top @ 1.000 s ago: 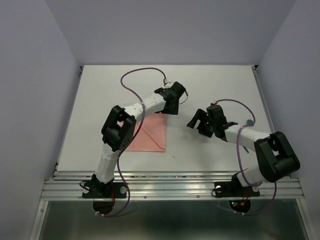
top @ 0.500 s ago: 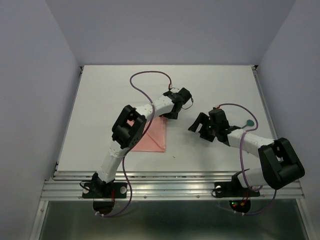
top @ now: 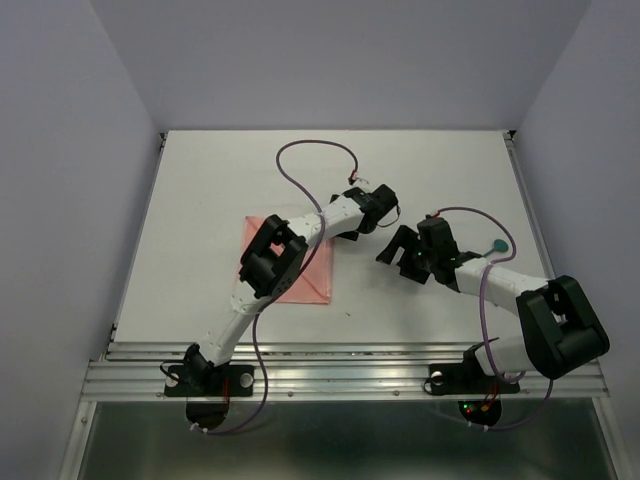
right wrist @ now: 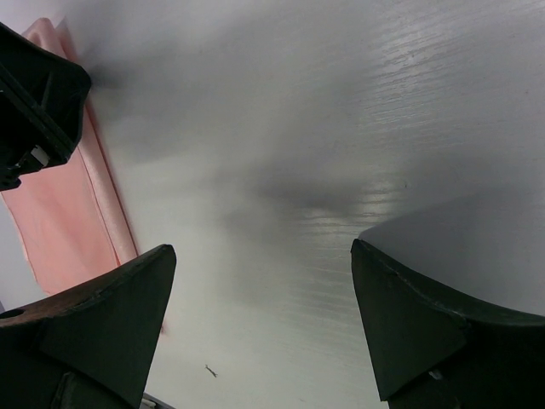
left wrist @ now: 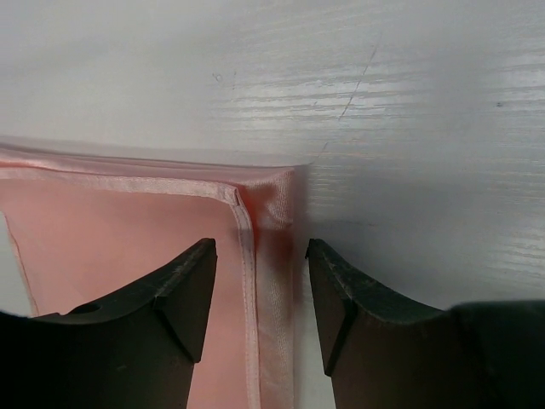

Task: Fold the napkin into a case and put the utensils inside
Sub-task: Pick up the upper triangle-folded napkin from the center of the board, then turn over the upper triangle folded napkin at the center of the board.

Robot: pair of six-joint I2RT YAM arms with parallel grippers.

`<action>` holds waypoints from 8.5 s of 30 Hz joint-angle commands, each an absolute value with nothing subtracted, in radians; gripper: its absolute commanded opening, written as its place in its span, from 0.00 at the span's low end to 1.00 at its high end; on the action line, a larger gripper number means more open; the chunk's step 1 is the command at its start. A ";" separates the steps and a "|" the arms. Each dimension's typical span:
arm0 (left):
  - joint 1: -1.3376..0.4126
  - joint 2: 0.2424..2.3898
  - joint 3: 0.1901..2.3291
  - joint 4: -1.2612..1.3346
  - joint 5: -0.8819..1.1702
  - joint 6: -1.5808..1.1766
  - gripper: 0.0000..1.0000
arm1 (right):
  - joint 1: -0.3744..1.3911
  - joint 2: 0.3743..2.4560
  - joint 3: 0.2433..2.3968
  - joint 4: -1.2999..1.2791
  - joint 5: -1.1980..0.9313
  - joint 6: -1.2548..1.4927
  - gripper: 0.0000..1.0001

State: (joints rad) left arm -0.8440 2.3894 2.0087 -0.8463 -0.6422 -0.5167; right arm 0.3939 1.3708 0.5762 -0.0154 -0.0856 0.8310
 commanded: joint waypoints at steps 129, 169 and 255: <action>-0.502 1.914 1.539 -0.391 -0.006 -0.475 0.00 | 0.733 1.753 0.868 0.250 -0.286 0.790 0.01; -0.364 2.283 2.364 -0.141 0.364 -0.637 0.00 | 0.486 1.672 1.505 -0.135 0.451 -0.063 0.01; -0.296 1.927 1.138 0.689 0.928 -0.459 0.00 | 0.919 1.607 1.012 -0.331 0.523 0.604 0.01</action>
